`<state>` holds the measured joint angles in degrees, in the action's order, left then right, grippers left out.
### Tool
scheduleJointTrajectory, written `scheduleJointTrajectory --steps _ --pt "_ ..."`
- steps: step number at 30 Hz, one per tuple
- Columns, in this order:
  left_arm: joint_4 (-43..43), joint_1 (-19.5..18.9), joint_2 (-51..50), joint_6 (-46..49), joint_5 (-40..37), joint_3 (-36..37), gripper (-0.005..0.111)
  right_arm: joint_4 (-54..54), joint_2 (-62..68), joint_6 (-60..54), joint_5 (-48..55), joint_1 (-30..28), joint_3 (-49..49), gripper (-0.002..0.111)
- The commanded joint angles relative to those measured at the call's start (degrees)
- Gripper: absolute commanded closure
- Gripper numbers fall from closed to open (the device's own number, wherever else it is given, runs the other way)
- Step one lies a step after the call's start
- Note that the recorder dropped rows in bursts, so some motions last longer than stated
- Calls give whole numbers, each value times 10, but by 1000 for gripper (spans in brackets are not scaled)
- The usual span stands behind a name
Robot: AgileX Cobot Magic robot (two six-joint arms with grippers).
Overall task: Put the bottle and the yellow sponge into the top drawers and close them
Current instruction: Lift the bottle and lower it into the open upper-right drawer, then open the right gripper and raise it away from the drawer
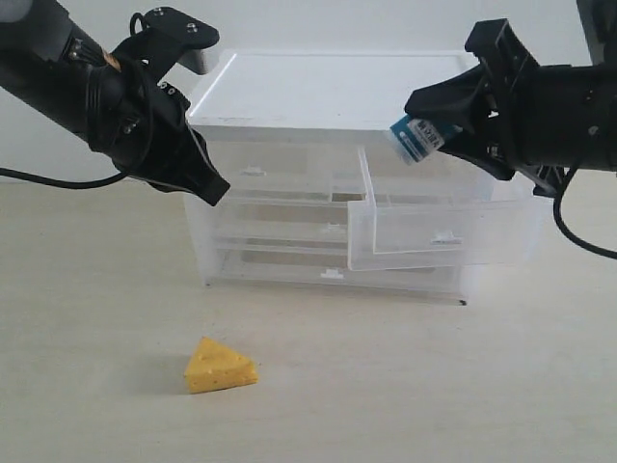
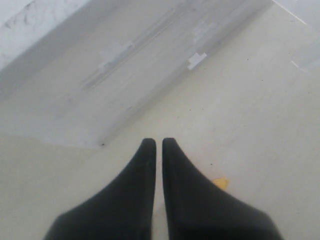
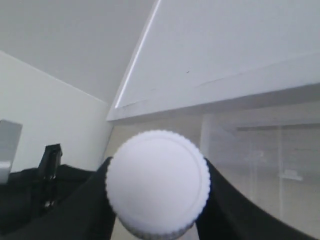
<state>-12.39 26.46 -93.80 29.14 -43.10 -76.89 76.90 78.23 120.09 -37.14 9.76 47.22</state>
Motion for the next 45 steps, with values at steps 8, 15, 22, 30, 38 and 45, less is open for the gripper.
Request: scheduleJointTrajectory --steps 8,15,22,30,38,45 --pt "-6 -2 3 1 2 2 103 -14 43 -4 40 -7 9 76" --pt "-6 -2 3 1 2 2 103 -14 43 -27 45 -7 9 38" --pt "-6 -2 3 1 2 2 103 -14 37 -60 60 -7 9 38" --pt "-6 -2 3 1 2 2 103 58 -20 -137 -38 -6 53 74" --pt "-6 -2 3 1 2 2 103 230 -27 -143 -95 4 60 108" --pt "-6 -2 3 1 2 2 103 230 -27 -226 4 99 78 108"
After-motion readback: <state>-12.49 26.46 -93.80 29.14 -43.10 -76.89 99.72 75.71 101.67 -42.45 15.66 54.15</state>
